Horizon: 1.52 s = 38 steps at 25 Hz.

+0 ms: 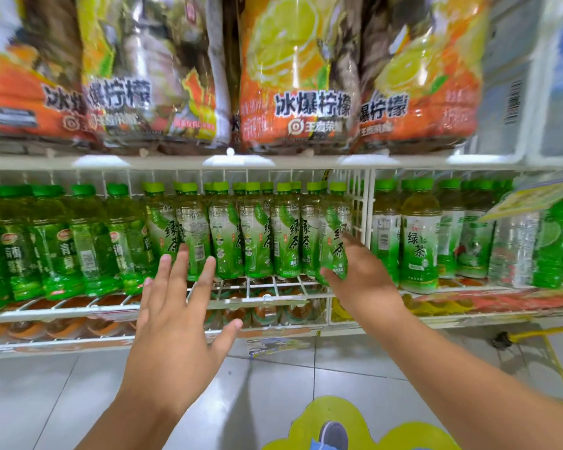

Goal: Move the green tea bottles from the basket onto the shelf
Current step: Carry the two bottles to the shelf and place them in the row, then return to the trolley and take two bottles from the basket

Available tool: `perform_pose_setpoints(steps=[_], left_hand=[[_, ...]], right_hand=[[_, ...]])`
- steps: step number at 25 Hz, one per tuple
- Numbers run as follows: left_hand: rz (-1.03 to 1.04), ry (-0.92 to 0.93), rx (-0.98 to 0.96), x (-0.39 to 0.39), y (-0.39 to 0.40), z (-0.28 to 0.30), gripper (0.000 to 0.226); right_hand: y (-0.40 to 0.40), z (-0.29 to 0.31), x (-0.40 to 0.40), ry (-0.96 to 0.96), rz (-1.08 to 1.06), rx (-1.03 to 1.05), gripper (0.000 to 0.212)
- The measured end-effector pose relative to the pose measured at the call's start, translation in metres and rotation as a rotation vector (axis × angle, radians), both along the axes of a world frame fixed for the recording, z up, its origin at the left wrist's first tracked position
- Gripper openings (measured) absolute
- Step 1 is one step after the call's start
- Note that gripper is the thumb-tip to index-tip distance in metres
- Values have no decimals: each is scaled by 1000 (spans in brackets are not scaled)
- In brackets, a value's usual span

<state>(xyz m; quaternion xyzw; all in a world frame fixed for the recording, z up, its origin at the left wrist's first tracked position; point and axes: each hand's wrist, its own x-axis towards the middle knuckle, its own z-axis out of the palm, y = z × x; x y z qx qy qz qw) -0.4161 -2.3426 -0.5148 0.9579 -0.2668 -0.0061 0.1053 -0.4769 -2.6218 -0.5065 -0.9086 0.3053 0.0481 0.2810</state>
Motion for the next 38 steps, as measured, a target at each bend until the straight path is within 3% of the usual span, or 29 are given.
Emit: perform_pose_setpoints(steps=[6,15,19,29,33,38], left_hand=[[-18,-12,53,-25,9,65,87],[-101,44,104,-104,39,189,84],[-114,47,115,-131,50,252,87],[-141,-52,25,-155,54,347,87],[-235,-48,76,-152,35,369,85],[-446,-50,72,-174,-12,391,84]], right_hand=[[29,62,-42,-113,199,-49,76],[91,198,-128,-2,357,-249,76],[120,255,-167,83,382,-376,86],[150,330,-216,51,148,-464,104],[152,352,-234,42,34,-464,102],[136,367,-277,57,-134,-459,116]])
